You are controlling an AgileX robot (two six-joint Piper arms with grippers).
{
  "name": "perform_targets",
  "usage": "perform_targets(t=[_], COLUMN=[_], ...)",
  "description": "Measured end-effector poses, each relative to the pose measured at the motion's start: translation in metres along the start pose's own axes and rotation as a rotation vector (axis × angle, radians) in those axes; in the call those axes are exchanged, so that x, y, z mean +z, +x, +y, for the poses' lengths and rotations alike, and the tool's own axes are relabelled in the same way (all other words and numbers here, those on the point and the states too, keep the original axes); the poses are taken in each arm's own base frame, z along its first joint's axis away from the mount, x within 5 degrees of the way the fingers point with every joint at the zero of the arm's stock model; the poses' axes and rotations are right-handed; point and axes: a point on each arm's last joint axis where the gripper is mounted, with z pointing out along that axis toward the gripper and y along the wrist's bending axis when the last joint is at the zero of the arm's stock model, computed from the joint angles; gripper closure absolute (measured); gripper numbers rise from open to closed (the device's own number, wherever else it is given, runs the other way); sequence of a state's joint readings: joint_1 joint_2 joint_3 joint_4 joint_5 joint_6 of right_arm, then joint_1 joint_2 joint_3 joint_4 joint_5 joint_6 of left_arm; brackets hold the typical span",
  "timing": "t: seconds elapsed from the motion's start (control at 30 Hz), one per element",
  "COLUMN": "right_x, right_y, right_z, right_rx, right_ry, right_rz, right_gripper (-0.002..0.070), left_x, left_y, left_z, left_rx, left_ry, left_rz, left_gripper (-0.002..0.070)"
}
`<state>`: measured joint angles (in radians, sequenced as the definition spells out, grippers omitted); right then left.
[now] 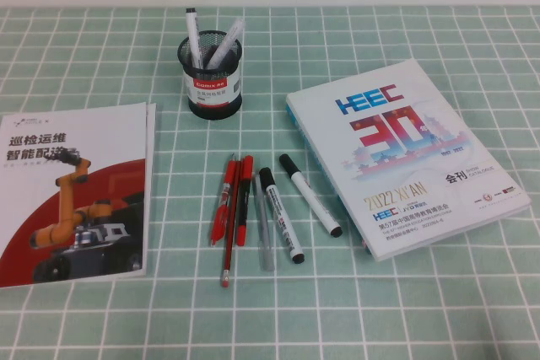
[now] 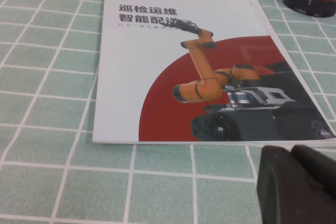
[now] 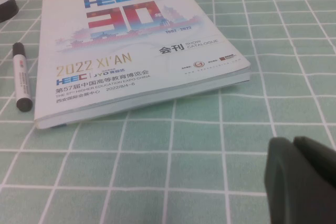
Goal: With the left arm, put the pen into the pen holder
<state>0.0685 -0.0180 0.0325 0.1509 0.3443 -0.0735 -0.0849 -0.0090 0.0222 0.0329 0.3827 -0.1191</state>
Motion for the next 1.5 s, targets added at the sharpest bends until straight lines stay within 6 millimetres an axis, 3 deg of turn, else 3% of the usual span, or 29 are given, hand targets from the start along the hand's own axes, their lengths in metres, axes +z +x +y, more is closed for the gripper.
perform_targets(t=[1.5], right_x=[0.0000], right_y=[0.0000], right_z=[0.0000], right_rx=[0.000], right_ry=[0.000], right_rz=[0.000], right_gripper=[0.0696], left_x=[0.0000], left_y=[-0.0003], left_z=[0.0001], left_rx=[0.004], left_ry=[-0.001], left_rz=[-0.004], left_gripper=[0.0675])
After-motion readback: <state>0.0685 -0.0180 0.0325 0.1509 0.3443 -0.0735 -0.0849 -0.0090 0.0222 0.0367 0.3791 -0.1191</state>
